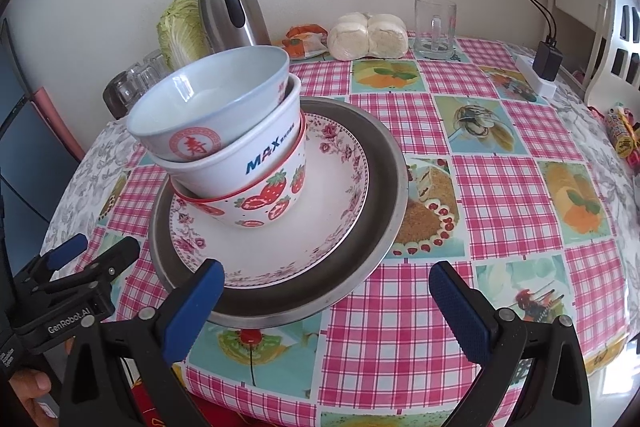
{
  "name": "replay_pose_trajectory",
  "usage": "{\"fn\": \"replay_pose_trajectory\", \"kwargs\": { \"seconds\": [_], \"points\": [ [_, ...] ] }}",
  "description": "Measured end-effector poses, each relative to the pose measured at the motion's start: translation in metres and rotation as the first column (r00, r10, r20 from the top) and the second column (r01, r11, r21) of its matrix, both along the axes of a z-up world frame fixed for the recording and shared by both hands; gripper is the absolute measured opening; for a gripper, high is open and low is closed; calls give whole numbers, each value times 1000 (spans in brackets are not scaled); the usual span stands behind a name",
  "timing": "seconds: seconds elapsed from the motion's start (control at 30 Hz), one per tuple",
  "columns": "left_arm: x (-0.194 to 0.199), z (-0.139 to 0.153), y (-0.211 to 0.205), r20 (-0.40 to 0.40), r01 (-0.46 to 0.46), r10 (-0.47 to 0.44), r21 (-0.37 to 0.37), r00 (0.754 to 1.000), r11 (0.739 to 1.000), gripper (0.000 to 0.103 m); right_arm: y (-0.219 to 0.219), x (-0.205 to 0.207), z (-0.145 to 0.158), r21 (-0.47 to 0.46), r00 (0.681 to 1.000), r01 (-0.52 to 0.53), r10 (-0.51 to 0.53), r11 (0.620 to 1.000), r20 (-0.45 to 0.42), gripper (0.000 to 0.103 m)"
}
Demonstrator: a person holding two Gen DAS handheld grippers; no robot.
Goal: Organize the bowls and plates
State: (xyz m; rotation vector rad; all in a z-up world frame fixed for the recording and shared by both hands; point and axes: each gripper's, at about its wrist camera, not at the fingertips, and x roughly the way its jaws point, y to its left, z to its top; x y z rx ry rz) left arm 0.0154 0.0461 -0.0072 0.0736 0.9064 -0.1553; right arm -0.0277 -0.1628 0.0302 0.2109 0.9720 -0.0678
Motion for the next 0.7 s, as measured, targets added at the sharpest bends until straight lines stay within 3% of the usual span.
{"fn": "replay_pose_trajectory", "kwargs": {
  "seconds": [0.7],
  "points": [
    [5,-9,-4,-6,43,-43,26,999,999,101,-2,5,-12,-18,1000,0,0,1000,-27,103]
  ]
}}
